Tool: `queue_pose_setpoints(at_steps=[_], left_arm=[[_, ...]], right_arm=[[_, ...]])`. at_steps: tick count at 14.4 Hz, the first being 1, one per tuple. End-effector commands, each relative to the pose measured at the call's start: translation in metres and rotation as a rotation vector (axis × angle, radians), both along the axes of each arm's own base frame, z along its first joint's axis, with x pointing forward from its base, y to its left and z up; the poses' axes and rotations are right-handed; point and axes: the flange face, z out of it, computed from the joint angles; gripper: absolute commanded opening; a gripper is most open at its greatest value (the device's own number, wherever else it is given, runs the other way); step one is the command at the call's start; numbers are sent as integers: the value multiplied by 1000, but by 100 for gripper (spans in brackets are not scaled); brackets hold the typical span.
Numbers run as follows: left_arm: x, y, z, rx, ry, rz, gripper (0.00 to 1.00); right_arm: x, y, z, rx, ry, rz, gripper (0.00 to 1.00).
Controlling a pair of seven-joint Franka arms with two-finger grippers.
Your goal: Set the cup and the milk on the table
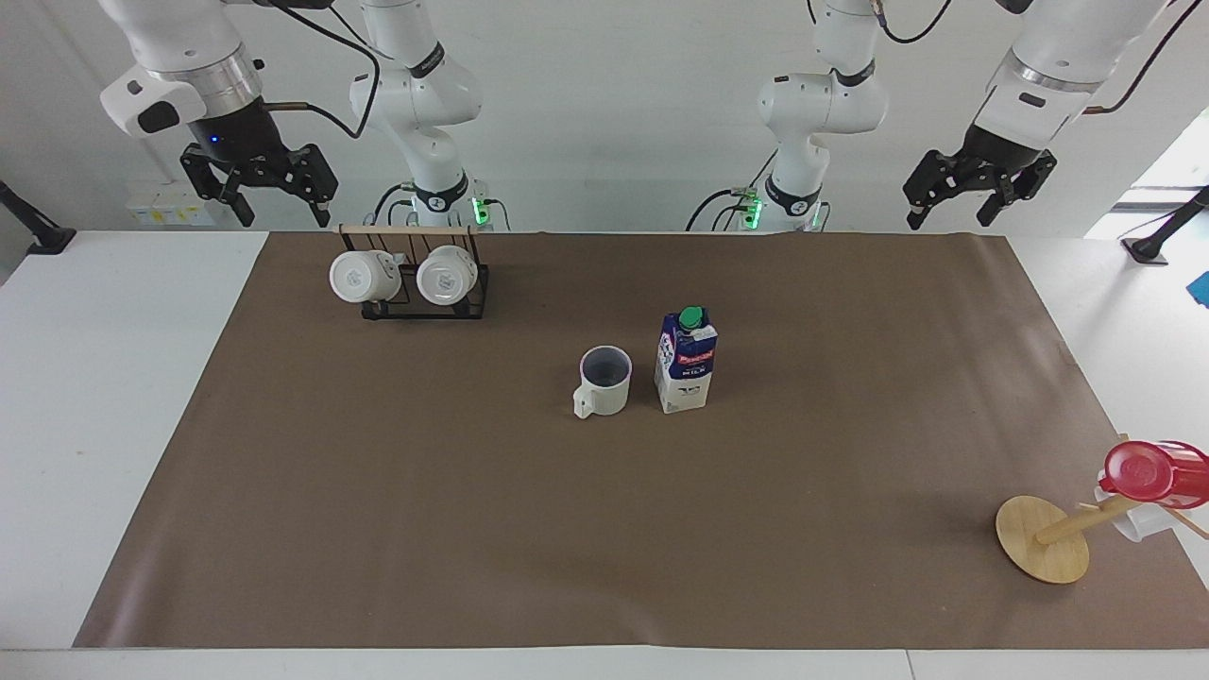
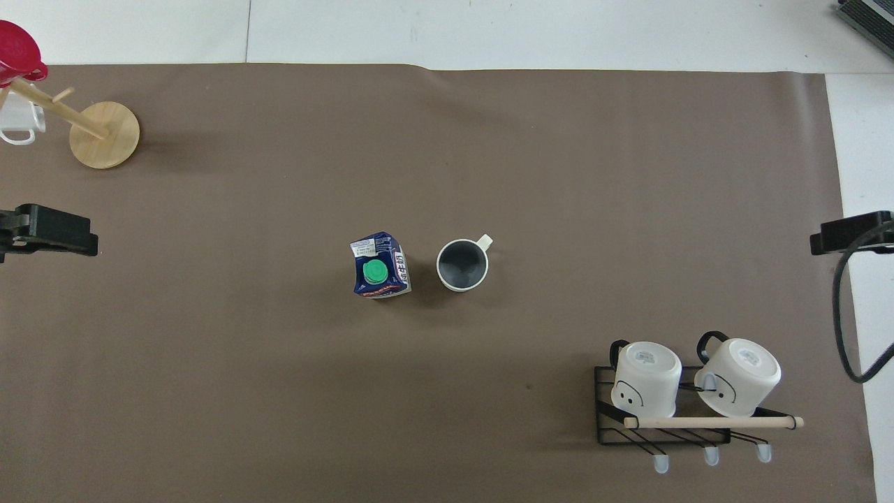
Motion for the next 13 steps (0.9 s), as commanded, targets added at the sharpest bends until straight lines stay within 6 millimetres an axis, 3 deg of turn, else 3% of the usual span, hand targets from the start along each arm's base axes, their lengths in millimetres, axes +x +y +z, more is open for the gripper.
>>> queue_pose_setpoints(at_steps=[1, 4, 5, 9, 13], left_arm=[[-6, 12, 8, 6, 1, -7, 100], [-6, 11, 10, -3, -7, -51, 100], [-14, 9, 19, -6, -25, -57, 100], [-14, 5, 3, -5, 9, -63, 100], [-13, 6, 0, -3, 9, -60, 100]], right_arm=[[-7, 0, 1, 21, 1, 13, 100], [-7, 0, 2, 21, -1, 13, 100], [-7, 0, 2, 21, -1, 13, 100], [-7, 0, 2, 21, -1, 13, 100], [-7, 1, 1, 21, 1, 15, 100]])
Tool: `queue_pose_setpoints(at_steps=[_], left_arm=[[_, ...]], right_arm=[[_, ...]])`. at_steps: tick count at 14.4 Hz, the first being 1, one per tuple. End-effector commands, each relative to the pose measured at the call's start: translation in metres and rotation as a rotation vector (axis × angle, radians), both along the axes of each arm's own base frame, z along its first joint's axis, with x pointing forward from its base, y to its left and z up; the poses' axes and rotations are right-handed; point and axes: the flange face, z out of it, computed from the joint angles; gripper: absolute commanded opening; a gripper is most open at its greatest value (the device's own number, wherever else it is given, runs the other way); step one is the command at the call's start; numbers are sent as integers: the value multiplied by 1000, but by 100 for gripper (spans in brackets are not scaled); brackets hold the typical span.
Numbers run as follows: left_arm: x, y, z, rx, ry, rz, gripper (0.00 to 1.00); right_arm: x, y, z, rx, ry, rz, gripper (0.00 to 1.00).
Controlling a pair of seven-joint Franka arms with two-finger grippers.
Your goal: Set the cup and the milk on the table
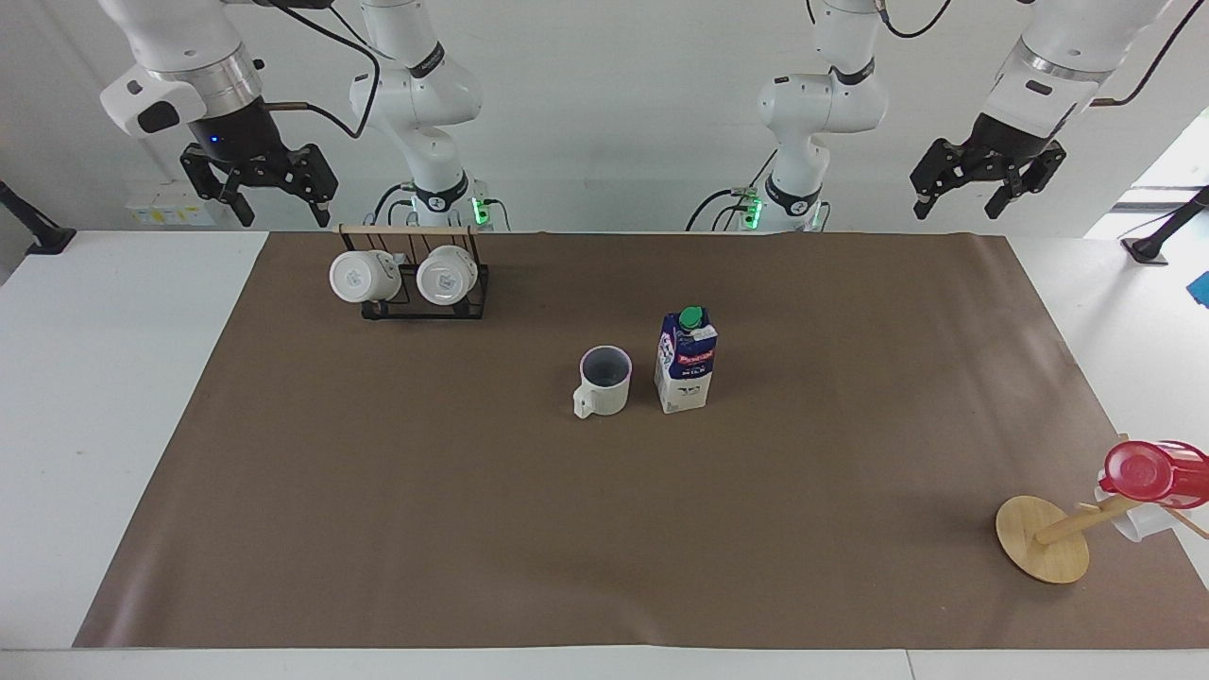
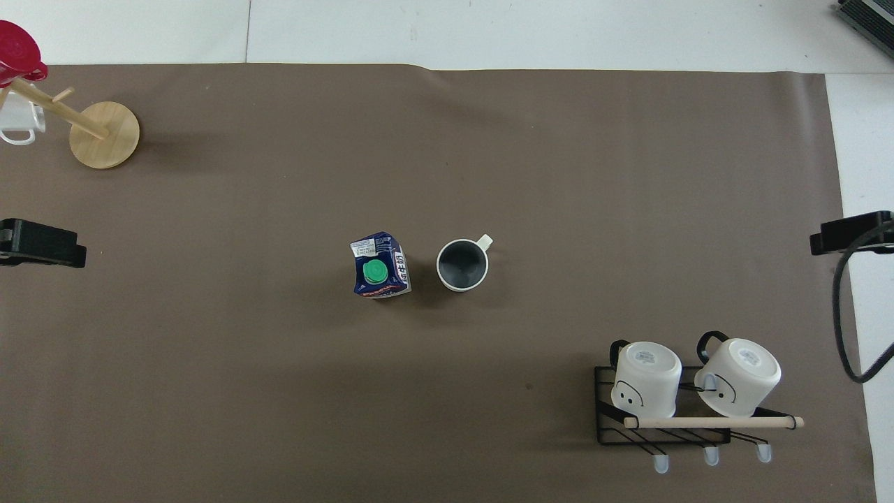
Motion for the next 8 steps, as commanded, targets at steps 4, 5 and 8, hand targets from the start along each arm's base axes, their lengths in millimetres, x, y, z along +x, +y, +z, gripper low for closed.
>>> queue_pose_setpoints(at_steps=[4, 5, 8], left_arm=[[-6, 2, -7, -4, 9, -9, 100], [-6, 2, -8, -4, 12, -11, 100], [-7, 2, -8, -4, 13, -11, 100]], right_arm=[[-7, 0, 2, 21, -1, 13, 100], [-7, 0, 2, 21, -1, 13, 100], [-7, 1, 2, 21, -1, 15, 100]])
